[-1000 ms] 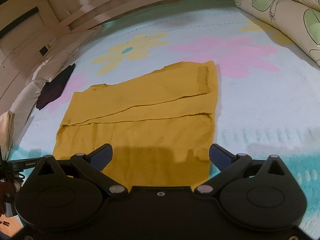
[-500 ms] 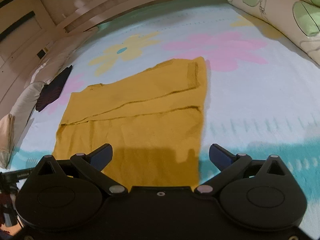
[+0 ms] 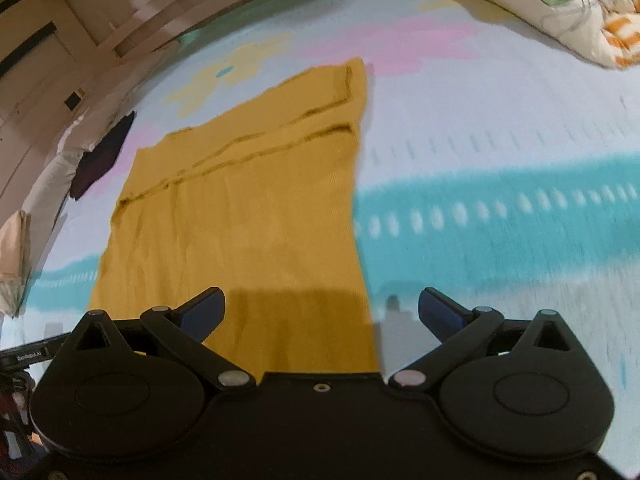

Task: Fold small clothes
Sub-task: 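Move both tools along the sweater body to its hem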

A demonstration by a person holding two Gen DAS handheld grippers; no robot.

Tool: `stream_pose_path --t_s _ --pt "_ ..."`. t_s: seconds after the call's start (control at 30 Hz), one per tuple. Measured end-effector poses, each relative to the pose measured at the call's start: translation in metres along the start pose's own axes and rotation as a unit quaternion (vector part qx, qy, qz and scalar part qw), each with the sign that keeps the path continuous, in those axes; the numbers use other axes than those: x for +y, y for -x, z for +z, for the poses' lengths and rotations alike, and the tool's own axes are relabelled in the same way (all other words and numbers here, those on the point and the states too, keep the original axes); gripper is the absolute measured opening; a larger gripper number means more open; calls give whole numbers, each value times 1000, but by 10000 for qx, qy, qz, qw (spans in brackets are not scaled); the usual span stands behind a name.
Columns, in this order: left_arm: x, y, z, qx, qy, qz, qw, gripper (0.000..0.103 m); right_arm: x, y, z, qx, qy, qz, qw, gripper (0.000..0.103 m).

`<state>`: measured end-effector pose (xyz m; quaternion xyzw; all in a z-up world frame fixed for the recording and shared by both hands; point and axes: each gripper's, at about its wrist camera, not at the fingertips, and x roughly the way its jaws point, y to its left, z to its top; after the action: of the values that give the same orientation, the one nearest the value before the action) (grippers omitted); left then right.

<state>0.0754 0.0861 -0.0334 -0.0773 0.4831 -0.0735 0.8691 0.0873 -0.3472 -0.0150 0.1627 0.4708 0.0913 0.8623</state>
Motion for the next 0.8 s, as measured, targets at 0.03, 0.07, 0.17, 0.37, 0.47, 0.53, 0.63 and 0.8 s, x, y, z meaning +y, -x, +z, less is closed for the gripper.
stream_pose_path --t_s 0.03,0.07,0.17,0.37,0.47,0.53,0.63,0.8 --pt "0 1 -3 -5 31 -24 10000 80 -1 1 -5 30 -21 9 10000 103" --pt "1 2 -5 -7 59 -38 10000 80 -3 2 -10 67 -51 23 10000 103" --pt "2 7 -11 -28 82 -37 10000 80 -5 4 -23 186 -98 44 9998 103" --pt "5 10 -22 63 140 -86 9998 80 -6 7 -41 401 -126 143 9990 103" --pt "6 12 -26 69 112 -101 9999 80 -7 7 -48 540 -215 302 9979 103" --pt "6 12 -27 76 87 -112 9999 81 -5 5 -52 658 -186 337 9971 103" --pt "6 12 -29 86 79 -186 9998 87 -3 1 -58 857 -120 358 9956 103" --pt "2 5 -28 135 16 -237 9996 97 -6 -2 -63 903 -137 393 9950 103"
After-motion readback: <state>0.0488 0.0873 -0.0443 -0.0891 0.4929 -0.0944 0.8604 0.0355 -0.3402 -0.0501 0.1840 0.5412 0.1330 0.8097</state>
